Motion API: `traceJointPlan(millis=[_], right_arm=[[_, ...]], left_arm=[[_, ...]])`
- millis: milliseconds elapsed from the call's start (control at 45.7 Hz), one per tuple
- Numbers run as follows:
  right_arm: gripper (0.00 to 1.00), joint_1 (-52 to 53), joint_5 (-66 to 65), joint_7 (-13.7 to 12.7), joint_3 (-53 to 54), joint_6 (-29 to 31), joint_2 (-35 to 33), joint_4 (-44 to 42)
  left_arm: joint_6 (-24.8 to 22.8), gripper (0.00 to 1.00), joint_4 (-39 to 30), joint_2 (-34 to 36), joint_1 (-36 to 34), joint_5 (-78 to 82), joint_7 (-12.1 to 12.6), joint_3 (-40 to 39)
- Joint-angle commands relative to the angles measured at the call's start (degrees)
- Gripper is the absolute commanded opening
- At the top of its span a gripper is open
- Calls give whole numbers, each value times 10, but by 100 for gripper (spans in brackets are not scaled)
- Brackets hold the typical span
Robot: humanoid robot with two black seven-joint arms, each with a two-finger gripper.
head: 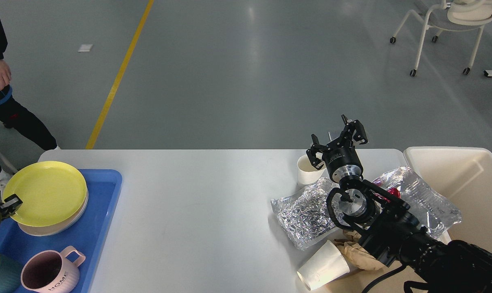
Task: Tidy desktop
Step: 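Lift the yellow plate and lay it onto the white plate in the tray, then release the yellow plate and raise the left gripper above the tray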
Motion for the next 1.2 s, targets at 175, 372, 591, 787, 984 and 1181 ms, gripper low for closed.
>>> traceJointPlan(millis=[175, 372, 591, 787, 984, 1181], right_arm=[[100, 0, -1, 0, 0, 0, 0, 0], [100, 0, -1, 0, 0, 0, 0, 0], [100, 0, 0, 0, 0, 0, 0, 0], [100, 0, -1, 0, 0, 0, 0, 0], [100, 0, -1, 0, 0, 0, 0, 0], [100, 0, 0, 0, 0, 0, 0, 0]], left_arm=[[1, 19, 0, 2, 7, 1, 0, -1], [13, 40, 1, 3, 7, 1, 0, -1], [32, 84, 0, 7, 0, 2, -1, -29], [11, 96, -9, 20, -2, 4, -5, -72], [-89, 97, -20, 45, -56, 3, -11, -80], [-224, 97, -21, 80, -87, 3, -9, -171]])
